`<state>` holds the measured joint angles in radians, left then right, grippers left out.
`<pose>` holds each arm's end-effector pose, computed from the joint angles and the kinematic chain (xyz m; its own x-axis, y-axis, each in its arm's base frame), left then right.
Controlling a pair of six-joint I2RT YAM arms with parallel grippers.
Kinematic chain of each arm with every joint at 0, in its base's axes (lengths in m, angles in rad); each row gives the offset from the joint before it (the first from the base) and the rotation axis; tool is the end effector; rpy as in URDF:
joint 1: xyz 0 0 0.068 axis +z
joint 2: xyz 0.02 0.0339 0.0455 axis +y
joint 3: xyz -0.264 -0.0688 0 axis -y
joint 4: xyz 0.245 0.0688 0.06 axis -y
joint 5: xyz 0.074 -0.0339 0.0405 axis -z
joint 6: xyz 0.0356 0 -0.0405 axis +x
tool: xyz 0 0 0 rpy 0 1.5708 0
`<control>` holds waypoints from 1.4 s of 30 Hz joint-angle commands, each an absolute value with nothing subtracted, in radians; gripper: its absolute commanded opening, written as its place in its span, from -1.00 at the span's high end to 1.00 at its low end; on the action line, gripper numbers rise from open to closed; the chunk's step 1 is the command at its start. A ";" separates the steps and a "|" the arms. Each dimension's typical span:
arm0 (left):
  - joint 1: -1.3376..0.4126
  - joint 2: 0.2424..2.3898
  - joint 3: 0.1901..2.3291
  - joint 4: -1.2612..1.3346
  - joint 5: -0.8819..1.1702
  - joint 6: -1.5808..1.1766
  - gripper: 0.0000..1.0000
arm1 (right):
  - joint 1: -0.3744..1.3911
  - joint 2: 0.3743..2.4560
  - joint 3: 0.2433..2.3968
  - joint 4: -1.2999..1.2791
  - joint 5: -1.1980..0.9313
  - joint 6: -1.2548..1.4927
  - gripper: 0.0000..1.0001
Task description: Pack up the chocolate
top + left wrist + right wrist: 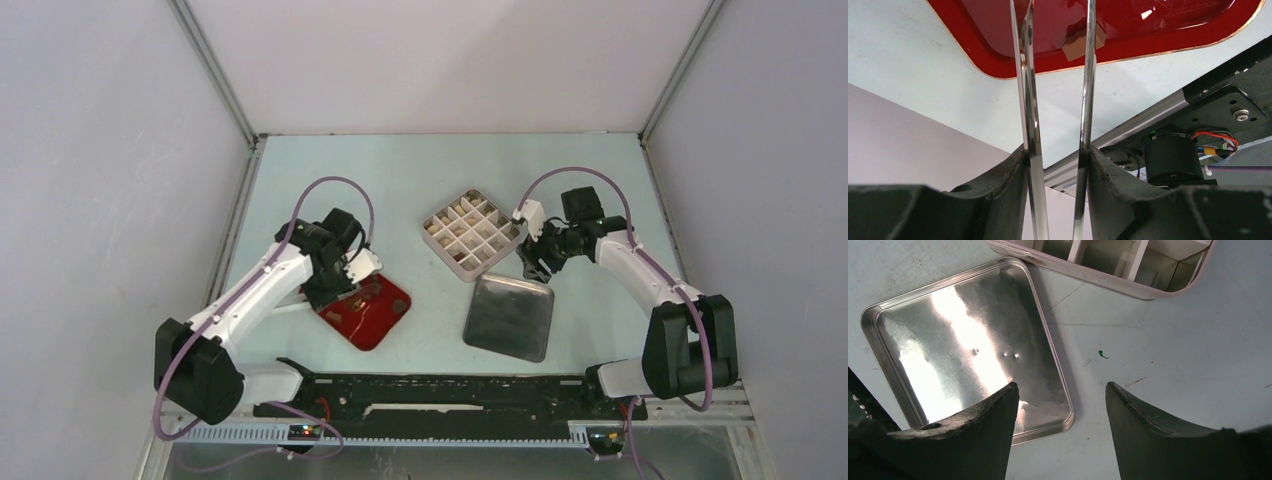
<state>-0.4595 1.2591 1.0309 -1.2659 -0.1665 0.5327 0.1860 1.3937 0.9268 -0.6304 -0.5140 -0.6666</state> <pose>0.1815 -0.0832 0.2590 -0.5535 0.8327 0.0179 0.8208 0.5417 0.1813 0.2593 0.0666 0.2232 -0.4516 -0.6329 -0.6289 -0.8405 0.5382 0.0619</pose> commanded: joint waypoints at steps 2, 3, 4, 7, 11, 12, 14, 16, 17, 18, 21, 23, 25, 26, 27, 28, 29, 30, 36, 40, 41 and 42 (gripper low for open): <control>-0.442 1.273 1.004 -1.247 -0.174 0.557 0.09 | 0.188 1.401 0.951 -0.632 -0.501 -0.681 -0.34; -0.442 1.278 1.003 -1.246 -0.170 0.559 0.08 | 0.188 1.402 0.951 -0.633 -0.502 -0.681 -0.34; -0.440 1.281 1.000 -1.244 -0.167 0.561 0.08 | 0.189 1.402 0.951 -0.634 -0.501 -0.681 -0.34; -0.439 1.299 0.994 -1.247 -0.154 0.562 0.09 | 0.188 1.403 0.951 -0.634 -0.502 -0.681 -0.34; -0.438 1.314 0.982 -1.267 -0.135 0.566 0.11 | 0.187 1.403 0.951 -0.634 -0.503 -0.681 -0.34; -0.438 1.315 0.982 -1.274 -0.134 0.568 0.11 | 0.186 1.403 0.951 -0.635 -0.503 -0.682 -0.34; -0.437 1.310 0.983 -1.285 -0.135 0.573 0.11 | 0.187 1.402 0.951 -0.635 -0.504 -0.683 -0.34; -0.437 1.304 0.987 -1.294 -0.133 0.576 0.16 | 0.187 1.403 0.951 -0.635 -0.504 -0.684 -0.34; -0.437 1.301 0.991 -1.293 -0.129 0.576 0.21 | 0.188 1.405 0.951 -0.635 -0.503 -0.685 -0.34; -0.437 1.300 0.996 -1.291 -0.123 0.577 0.26 | 0.187 1.406 0.951 -0.636 -0.503 -0.686 -0.34; -0.437 1.297 1.014 -1.283 -0.101 0.572 0.53 | 0.187 1.406 0.951 -0.636 -0.503 -0.686 -0.34; -0.437 1.301 1.034 -1.308 -0.091 0.572 0.68 | 0.188 1.405 0.951 -0.639 -0.505 -0.684 -0.34; -0.437 1.302 1.060 -1.341 -0.090 0.573 0.74 | 0.188 1.404 0.951 -0.638 -0.508 -0.684 -0.34; -0.437 1.298 1.074 -1.354 -0.090 0.572 0.75 | 0.188 1.406 0.951 -0.638 -0.508 -0.684 -0.34; -0.437 1.293 1.086 -1.362 -0.090 0.573 0.76 | 0.189 1.407 0.951 -0.638 -0.507 -0.684 -0.34; -0.437 1.290 1.101 -1.370 -0.085 0.575 0.76 | 0.189 1.408 0.950 -0.638 -0.505 -0.684 -0.34; -0.437 1.288 1.116 -1.381 -0.072 0.574 0.75 | 0.189 1.408 0.951 -0.638 -0.504 -0.686 -0.34; -0.437 1.288 1.135 -1.386 -0.056 0.575 0.75 | 0.190 1.410 0.951 -0.637 -0.503 -0.686 -0.34; -0.472 1.331 1.252 -1.327 0.069 0.537 0.69 | 0.193 1.414 0.951 -0.637 -0.499 -0.685 -0.34; -0.543 1.411 1.341 -1.256 0.095 0.486 0.70 | 0.192 1.406 0.951 -0.633 -0.497 -0.683 -0.34; -0.561 1.432 1.364 -1.236 0.093 0.475 0.70 | 0.189 1.404 0.951 -0.632 -0.497 -0.681 -0.34; -0.580 1.460 1.388 -1.217 0.088 0.465 0.70 | 0.186 1.401 0.951 -0.631 -0.496 -0.679 -0.33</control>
<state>-0.5179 1.3895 1.2774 -1.3155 0.0395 0.5217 0.1879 1.4071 0.9268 -0.6342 -0.5014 -0.6670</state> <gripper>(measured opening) 0.317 0.671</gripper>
